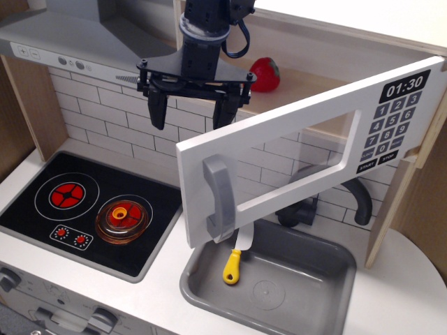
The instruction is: Close microwave
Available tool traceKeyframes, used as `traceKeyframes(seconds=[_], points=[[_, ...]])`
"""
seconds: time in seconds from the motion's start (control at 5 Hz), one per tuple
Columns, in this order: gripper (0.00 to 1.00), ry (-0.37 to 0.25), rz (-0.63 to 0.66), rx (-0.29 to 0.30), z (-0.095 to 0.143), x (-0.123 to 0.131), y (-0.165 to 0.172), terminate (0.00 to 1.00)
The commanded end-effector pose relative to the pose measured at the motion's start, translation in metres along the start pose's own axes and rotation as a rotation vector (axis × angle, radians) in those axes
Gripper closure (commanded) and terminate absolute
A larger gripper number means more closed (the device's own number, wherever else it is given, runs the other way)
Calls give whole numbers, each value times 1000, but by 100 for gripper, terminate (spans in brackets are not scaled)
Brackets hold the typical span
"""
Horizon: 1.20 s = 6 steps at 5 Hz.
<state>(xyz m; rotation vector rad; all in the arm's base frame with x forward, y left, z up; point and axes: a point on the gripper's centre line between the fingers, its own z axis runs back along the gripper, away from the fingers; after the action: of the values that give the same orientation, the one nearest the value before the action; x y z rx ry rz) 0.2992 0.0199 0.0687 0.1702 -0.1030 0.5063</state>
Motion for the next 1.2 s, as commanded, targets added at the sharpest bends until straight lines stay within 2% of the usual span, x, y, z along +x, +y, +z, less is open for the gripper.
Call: traceKeyframes(seconds=[0.0,0.2,0.4,0.6,0.8,1.0], points=[[0,0,0,0,0,0,0,0],[0,-18,51,-56,29,18,-8,0],[0,-14,60,-114,63,26,-17,0],[0,17,10,-178,95,20,-28,0],[0,24,-109,-234,117,-9,-37,0],[0,5,-263,-252,123,-40,-38,0]])
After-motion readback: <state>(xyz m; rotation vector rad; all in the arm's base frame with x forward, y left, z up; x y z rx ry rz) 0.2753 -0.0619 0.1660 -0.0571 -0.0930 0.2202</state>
